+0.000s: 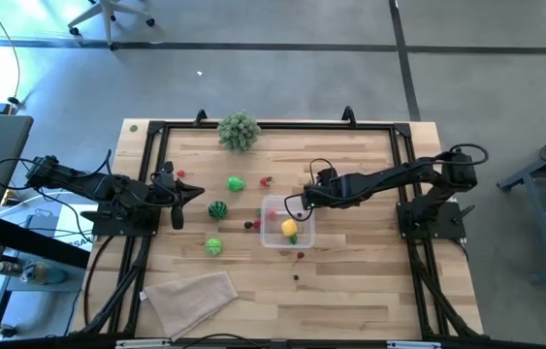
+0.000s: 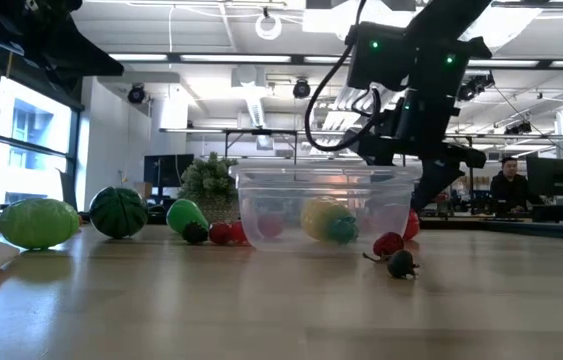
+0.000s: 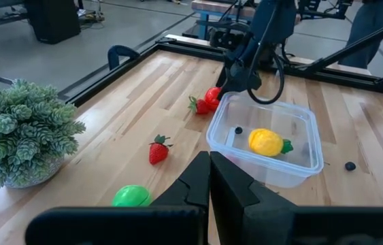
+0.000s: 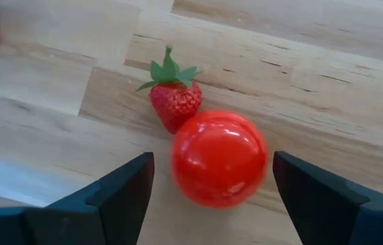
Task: Pick and placing Produce into tupperware
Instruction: Put the red tomato into the transparent bin
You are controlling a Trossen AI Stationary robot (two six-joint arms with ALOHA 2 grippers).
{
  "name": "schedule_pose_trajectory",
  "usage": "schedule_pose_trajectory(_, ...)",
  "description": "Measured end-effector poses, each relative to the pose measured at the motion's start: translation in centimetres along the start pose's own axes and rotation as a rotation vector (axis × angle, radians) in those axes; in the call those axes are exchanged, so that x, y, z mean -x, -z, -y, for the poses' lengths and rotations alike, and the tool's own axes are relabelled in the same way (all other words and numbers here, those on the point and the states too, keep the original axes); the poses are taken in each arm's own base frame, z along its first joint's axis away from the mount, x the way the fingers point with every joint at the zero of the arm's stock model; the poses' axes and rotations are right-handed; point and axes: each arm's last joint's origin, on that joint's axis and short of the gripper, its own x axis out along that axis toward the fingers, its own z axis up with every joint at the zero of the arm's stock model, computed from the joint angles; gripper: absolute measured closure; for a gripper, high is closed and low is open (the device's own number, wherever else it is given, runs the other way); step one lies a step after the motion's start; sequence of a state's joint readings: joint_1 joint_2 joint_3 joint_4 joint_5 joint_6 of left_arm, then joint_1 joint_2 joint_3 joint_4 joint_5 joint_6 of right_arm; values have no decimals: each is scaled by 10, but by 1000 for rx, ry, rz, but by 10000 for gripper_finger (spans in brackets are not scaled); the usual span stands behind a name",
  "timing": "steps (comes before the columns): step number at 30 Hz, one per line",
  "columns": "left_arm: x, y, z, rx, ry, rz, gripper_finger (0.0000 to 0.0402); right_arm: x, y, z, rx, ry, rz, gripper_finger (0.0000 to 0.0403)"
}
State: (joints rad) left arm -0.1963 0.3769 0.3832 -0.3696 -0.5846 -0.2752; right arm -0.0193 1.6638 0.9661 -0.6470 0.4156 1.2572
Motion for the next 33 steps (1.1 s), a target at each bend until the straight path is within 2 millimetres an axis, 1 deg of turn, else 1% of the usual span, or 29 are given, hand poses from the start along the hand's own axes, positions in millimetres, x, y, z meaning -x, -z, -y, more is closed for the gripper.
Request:
schedule_pose_trajectory(6, 0, 0, 0, 0, 0, 0, 401, 0, -1, 0, 1, 10, 24, 110)
schedule_pose_trajectory(14, 0, 0, 0, 0, 1, 0, 401, -10, 3, -1, 15, 41, 17, 109)
schedule_pose_trajectory(20, 0, 0, 0, 0, 1, 0, 401, -10, 3, -1, 14, 43, 17, 110)
schedule_pose_trajectory(28, 0, 0, 0, 0, 0, 0, 401, -19, 7, -2, 27, 67, 0, 110)
schedule_pose_trajectory(33, 0, 0, 0, 0, 0, 0, 401, -20, 8, -3, 23, 57, 4, 110)
